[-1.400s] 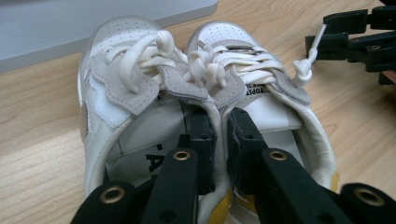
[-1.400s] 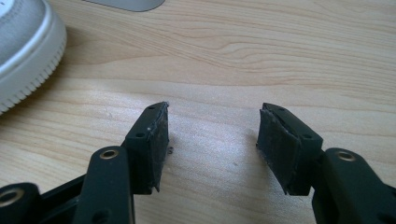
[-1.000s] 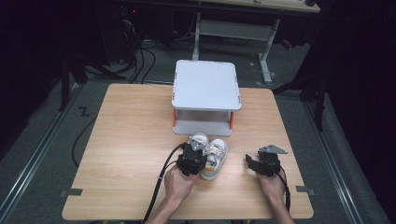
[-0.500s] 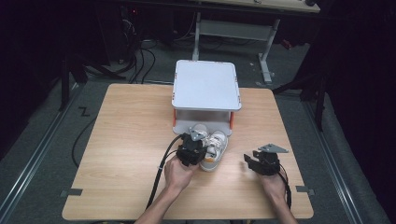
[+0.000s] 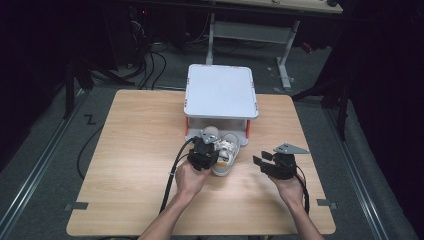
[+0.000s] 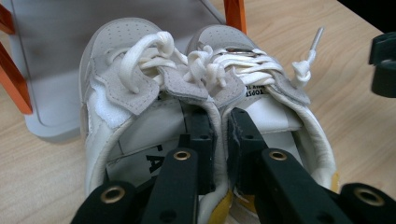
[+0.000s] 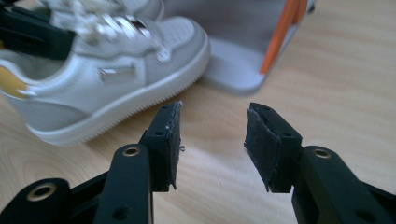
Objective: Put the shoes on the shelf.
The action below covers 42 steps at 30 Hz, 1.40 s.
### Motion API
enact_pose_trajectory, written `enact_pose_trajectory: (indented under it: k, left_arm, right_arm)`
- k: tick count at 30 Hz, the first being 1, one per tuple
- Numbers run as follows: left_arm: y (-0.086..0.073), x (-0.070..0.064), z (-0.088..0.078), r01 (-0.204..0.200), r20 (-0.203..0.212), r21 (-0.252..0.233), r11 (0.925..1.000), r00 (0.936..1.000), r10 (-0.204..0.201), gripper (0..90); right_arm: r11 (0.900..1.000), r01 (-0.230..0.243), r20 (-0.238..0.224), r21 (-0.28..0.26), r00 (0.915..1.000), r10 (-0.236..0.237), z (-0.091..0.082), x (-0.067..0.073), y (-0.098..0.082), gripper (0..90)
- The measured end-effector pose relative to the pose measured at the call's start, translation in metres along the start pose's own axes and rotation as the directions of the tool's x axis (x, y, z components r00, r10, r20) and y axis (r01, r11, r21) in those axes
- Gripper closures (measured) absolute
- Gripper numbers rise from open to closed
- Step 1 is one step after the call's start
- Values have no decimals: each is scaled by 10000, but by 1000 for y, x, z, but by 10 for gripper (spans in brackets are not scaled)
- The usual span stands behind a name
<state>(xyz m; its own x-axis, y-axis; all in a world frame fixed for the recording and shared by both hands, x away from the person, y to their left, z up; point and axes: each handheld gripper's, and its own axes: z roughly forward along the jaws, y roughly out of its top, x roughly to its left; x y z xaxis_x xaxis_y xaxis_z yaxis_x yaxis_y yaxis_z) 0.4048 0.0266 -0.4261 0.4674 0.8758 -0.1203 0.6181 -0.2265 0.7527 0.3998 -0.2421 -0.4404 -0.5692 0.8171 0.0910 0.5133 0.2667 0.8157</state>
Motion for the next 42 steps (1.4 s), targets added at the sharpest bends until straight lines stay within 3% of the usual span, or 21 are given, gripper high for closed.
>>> enact_pose_trajectory:
  k: [6, 12, 17, 20, 26, 33, 36, 39, 42]
  left_arm:
    - [6, 3, 9, 34, -181, -66, 10000, 9998, -35, 817]
    - [11, 8, 19, 130, -393, -94, 9999, 9991, -133, 816]
    - [14, 12, 27, 279, -583, -216, 9994, 9979, -291, 816]
    - [17, 14, 31, 193, -717, -60, 9998, 9972, -197, 816]
    - [22, 18, 39, 401, -814, -15, 9992, 9959, -401, 815]
    - [22, 24, 48, 726, -996, 29, 9974, 9924, -720, 813]
    - [21, 28, 51, 748, -1086, 88, 9972, 9914, -734, 812]
    - [22, 29, 54, 748, -1145, 27, 9972, 9907, -740, 811]
    - [25, 31, 57, 824, -1199, 18, 9966, 9894, -816, 809]
  right_arm:
    - [9983, 113, -364, -570, 9992, -134, -6, 7, 24, 573]
    - [9975, 381, -510, -592, 9978, -412, -6, 10, 47, 579]
    - [9962, 491, -446, -714, 9976, -524, -5, 10, 72, 532]
    - [9942, 667, -311, -849, 9971, -695, -4, 11, 87, 516]
    - [9907, 920, 46, -1000, 9957, -920, 1, 13, 115, 504]
    - [9940, 778, 348, -762, 9965, -754, 21, 12, 141, 520]
    - [9952, 754, 462, -627, 9963, -725, 31, 10, 148, 515]
    - [9946, 537, 502, -885, 9975, -494, 42, 9, 151, 512]
    - [9959, 601, 831, -673, 9951, -544, 52, 9, 157, 512]
